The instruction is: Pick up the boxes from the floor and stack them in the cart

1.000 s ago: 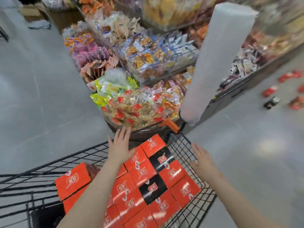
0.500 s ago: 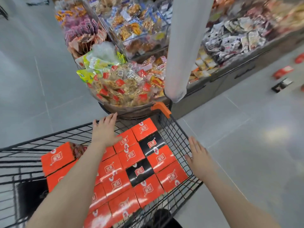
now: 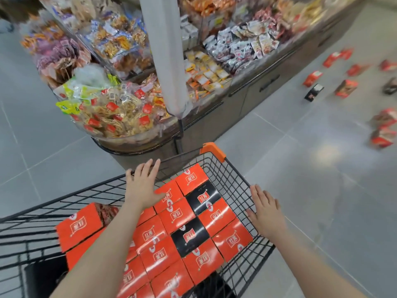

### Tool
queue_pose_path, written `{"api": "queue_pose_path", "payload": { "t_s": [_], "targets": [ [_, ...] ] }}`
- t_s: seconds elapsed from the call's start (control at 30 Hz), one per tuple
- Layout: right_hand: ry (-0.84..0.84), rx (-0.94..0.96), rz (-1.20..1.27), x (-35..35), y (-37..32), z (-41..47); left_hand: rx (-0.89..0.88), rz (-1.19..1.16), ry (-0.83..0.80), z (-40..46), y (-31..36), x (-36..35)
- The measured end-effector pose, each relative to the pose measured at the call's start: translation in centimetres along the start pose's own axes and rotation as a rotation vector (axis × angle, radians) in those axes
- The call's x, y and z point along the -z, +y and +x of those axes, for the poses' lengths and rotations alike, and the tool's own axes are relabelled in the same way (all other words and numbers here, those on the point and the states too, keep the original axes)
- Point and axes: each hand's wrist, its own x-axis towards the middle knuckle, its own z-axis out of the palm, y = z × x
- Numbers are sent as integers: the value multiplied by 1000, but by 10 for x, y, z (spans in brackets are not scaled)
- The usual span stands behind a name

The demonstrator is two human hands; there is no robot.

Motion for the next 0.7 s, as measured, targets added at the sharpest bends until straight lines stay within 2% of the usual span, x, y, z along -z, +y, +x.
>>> {"api": "queue_pose_path", "payload": {
  "t_s": [0.37, 0.7],
  "targets": [
    [-33, -110, 8, 7, 115, -38, -98, -40, -75, -5, 121, 3],
    [-45, -5, 55, 47, 240, 12, -24, -25, -107, 44, 236, 13]
  ]
}}
